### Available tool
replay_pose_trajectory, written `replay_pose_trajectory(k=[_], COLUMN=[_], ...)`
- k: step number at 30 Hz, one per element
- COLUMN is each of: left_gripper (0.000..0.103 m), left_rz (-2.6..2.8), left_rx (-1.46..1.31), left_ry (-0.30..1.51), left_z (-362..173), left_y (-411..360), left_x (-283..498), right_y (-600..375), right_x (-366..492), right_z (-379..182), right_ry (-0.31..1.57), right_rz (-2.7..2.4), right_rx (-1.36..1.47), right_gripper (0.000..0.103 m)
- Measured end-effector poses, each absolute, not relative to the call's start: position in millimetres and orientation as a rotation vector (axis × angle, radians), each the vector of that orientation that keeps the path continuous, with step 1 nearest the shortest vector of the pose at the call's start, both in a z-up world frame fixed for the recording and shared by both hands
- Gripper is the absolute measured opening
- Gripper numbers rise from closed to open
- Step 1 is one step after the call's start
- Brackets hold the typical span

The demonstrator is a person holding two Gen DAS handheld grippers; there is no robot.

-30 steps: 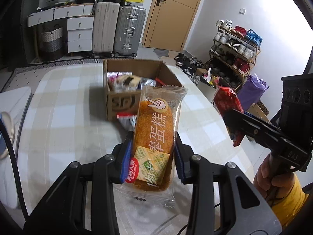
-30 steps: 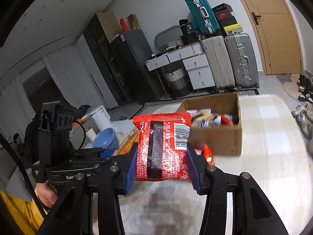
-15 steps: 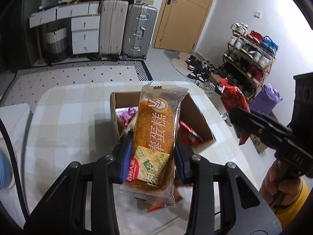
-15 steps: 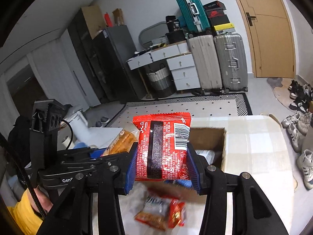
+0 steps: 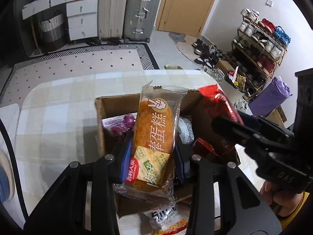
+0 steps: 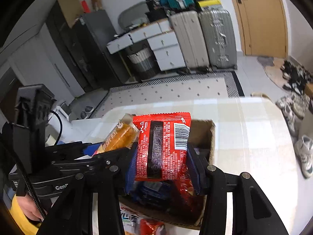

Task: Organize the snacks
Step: 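Open both grippers to drop the bread loaf and wafer pack into the box, then withdraw both grippers from the box toward the last two snack bags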

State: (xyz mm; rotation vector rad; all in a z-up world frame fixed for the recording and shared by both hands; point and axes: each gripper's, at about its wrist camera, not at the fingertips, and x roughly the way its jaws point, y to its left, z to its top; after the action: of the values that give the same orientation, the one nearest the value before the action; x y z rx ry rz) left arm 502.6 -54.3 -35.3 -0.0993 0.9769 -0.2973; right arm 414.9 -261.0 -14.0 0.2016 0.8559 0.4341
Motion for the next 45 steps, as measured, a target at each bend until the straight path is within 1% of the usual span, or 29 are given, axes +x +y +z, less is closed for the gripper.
replay_pose_trajectory(k=[8,15,23,32,39,45], left_gripper=[0.034,0.034,0.035,0.036,0.036,0.037], left_rz=[-0.318,-0.314,-0.308,-0.292,-0.294,-0.288], left_rx=[-0.071,-0.054,-0.034,-0.030,-0.029,-0.028], left_ry=[0.993,0.979,0.961,0.918,0.873,0.815], left_z=[-55,-58,-48,-22,9,46], left_y=[-71,-76,-74,-63,-57,-56], left_x=[526,512,493,449,401,353], right_y=[-264,-258,-257,-261,-263,-263], right_x=[419,416,398,372,337,293], right_z=[-33,-36,-27,-6,29,64], right_ry=[0.892,0.868,0.848,0.819,0.763,0.690], right_rz=[0.426,0.438,0.444,0.448,0.460,0.486], right_rx=[0.200,0.162,0.168,0.171,0.161,0.152], right_gripper=[0.047,0.047,0.047,0.047,0.046,0.047])
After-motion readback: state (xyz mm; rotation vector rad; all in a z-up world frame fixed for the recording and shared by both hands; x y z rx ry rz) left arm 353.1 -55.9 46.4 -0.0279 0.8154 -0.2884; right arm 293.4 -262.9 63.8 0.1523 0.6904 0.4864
